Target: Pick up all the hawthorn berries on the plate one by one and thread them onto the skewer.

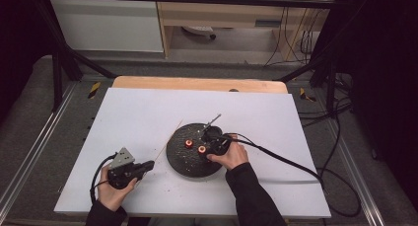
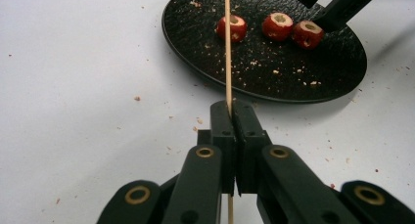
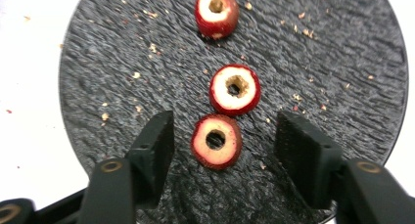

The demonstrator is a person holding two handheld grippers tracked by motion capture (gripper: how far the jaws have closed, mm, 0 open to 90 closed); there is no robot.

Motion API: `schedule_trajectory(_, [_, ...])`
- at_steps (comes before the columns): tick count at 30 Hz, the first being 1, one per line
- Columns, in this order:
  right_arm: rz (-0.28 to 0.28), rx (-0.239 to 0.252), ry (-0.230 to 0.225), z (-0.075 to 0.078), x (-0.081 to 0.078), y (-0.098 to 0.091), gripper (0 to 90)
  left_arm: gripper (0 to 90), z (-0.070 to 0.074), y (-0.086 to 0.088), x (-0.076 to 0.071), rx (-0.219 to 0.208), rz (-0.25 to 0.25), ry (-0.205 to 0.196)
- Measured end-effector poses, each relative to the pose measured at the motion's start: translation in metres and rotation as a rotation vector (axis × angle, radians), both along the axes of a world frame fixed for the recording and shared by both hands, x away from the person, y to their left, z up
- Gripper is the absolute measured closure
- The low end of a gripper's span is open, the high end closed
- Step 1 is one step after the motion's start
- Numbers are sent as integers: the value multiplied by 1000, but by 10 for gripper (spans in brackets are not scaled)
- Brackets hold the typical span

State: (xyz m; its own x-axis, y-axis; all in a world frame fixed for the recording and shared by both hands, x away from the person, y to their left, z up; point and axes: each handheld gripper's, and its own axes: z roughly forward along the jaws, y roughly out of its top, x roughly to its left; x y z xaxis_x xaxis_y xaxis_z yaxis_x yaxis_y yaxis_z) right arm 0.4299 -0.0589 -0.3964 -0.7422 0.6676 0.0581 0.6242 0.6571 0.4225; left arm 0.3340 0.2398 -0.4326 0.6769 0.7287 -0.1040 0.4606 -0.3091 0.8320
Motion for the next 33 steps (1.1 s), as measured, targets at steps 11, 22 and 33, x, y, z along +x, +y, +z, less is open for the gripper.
schedule_trajectory(11, [-41, 2, 97, -6, 8, 2, 569, 881, 0, -1, 0, 7, -3, 4])
schedule_trajectory(22, [-51, -9, 135, -9, 12, 3, 619, 881, 0, -2, -1, 12, -9, 3])
schedule_trajectory(33, [-40, 44, 86, 7, 2, -4, 623, 881, 1, -6, -2, 13, -19, -1])
